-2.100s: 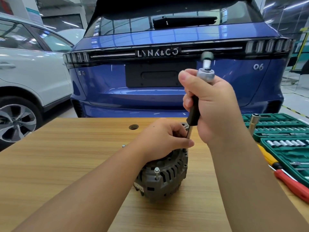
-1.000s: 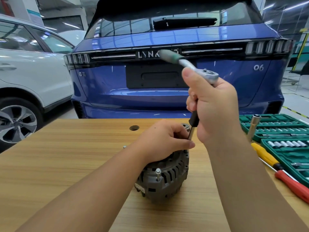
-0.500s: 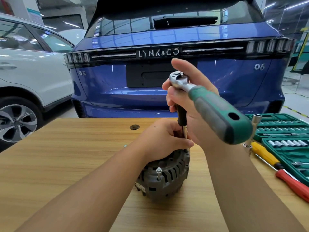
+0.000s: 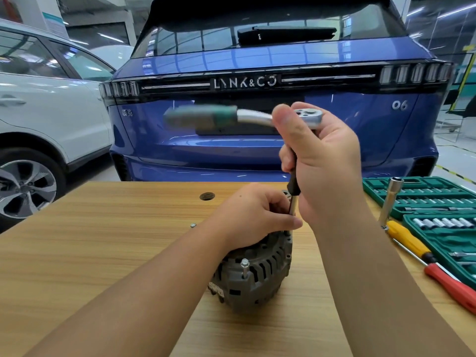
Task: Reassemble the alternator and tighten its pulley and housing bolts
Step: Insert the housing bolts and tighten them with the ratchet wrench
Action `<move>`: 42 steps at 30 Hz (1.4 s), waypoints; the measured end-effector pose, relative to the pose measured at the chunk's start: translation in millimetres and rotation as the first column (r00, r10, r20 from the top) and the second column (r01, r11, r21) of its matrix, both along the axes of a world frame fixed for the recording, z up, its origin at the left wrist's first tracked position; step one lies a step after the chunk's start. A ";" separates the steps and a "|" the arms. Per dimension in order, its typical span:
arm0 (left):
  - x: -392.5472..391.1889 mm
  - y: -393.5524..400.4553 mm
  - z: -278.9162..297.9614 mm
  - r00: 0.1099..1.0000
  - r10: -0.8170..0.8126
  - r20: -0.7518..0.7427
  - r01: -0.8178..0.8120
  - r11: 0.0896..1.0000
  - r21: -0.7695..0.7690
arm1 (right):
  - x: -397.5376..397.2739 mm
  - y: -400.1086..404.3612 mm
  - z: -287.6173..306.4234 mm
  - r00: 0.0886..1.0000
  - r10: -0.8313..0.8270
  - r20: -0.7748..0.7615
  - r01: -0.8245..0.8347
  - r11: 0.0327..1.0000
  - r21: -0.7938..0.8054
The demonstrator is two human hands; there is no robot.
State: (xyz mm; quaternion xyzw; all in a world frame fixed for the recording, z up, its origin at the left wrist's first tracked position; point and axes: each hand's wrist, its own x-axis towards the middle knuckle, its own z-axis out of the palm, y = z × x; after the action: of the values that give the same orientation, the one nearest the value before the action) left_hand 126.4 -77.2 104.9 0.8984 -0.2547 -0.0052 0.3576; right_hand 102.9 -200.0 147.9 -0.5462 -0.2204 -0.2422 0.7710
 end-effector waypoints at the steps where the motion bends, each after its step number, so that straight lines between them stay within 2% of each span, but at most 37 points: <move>1: 0.3 0.2 0.1 1.000 0.002 -0.006 -0.002 1.000 0.003 | -0.2 -1.2 1.1 0.999 -0.043 -0.022 0.042 0.999 -0.005; 3: 1.2 0.1 0.1 1.000 0.016 -0.010 -0.016 1.000 0.003 | 0.8 -7.3 4.0 0.995 -0.035 -0.095 0.033 0.999 -0.021; 5: 2.1 0.6 -1.2 1.000 0.025 -0.011 -0.025 1.000 0.005 | 2.9 -14.7 5.0 0.980 0.149 -0.134 -0.150 0.989 -0.001; 7: 2.4 1.2 -1.4 0.999 0.025 -0.024 -0.025 1.000 -0.006 | 5.9 -18.7 3.5 0.929 0.346 -0.129 -0.343 0.938 0.044; 9: 3.3 1.4 -1.6 0.999 0.025 -0.025 -0.026 1.000 -0.009 | 10.0 -18.0 -0.6 0.910 0.406 -0.085 -0.404 0.914 0.043; 11: 3.6 1.2 -1.7 0.999 0.027 -0.019 -0.027 1.000 0.000 | 13.2 -13.0 -5.4 0.939 0.343 0.011 -0.343 0.939 0.007; 14: 3.9 1.4 -1.5 1.000 0.016 -0.002 -0.016 1.000 -0.007 | 13.0 -2.1 -9.6 0.971 0.145 0.189 -0.132 0.988 -0.075; 17: 0.9 3.1 -1.3 1.000 -0.026 -0.008 0.026 0.998 -0.059 | 11.0 7.0 -11.7 0.951 0.179 0.253 -0.132 0.973 -0.189; 20: 6.1 -2.0 -6.4 0.999 -0.029 -0.033 0.026 0.997 -0.068 | 6.4 8.1 -10.9 0.946 0.272 0.176 -0.247 0.957 -0.149; 22: 11.5 -7.0 -12.1 1.000 0.025 0.004 -0.025 0.998 -0.061 | 2.8 6.2 -7.4 0.917 0.387 0.097 -0.381 0.922 -0.073; 24: 18.5 -7.0 -17.2 0.997 0.033 0.069 -0.028 0.997 -0.065 | 1.8 4.6 -3.7 0.908 0.416 0.058 -0.414 0.909 -0.046; 27: 16.7 -2.2 -18.2 0.995 0.005 0.096 0.002 0.998 -0.067 | 0.1 7.9 -0.4 0.945 0.328 0.010 -0.328 0.944 -0.038; 30: 12.8 3.8 -13.7 0.999 -0.010 0.037 0.016 0.984 -0.180 | -1.6 11.6 -1.5 0.973 0.228 0.020 -0.229 0.973 0.030; 34: 1.9 1.1 -1.4 1.000 -0.012 0.019 0.012 1.000 0.005 | -1.5 4.5 1.0 1.000 -0.016 -0.007 0.017 0.996 0.092; 36: 2.1 -0.3 -0.4 1.000 0.021 0.010 -0.022 0.999 0.028 | 2.3 -6.1 3.1 0.996 -0.077 -0.048 0.082 0.990 0.113; 38: 2.5 -1.0 -0.6 0.999 0.039 0.002 -0.039 0.999 0.035 | 5.8 -17.2 4.0 0.996 0.006 -0.093 0.002 0.996 0.089; 40: 3.1 -0.6 -0.3 0.999 0.039 -0.006 -0.039 0.999 0.018 | 6.6 -20.8 3.3 0.980 0.188 -0.064 -0.184 0.981 0.066; 42: 2.7 1.0 -0.3 0.999 0.035 -0.022 -0.035 0.999 -0.007 | 7.4 -15.9 -0.2 0.975 0.223 0.028 -0.223 0.975 0.005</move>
State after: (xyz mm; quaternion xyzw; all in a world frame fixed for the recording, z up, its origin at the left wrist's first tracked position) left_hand 129.1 -76.2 104.5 0.9013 -0.2351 -0.0075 0.3638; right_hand 110.3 -215.9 147.7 -0.5117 -0.2898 -0.1626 0.7923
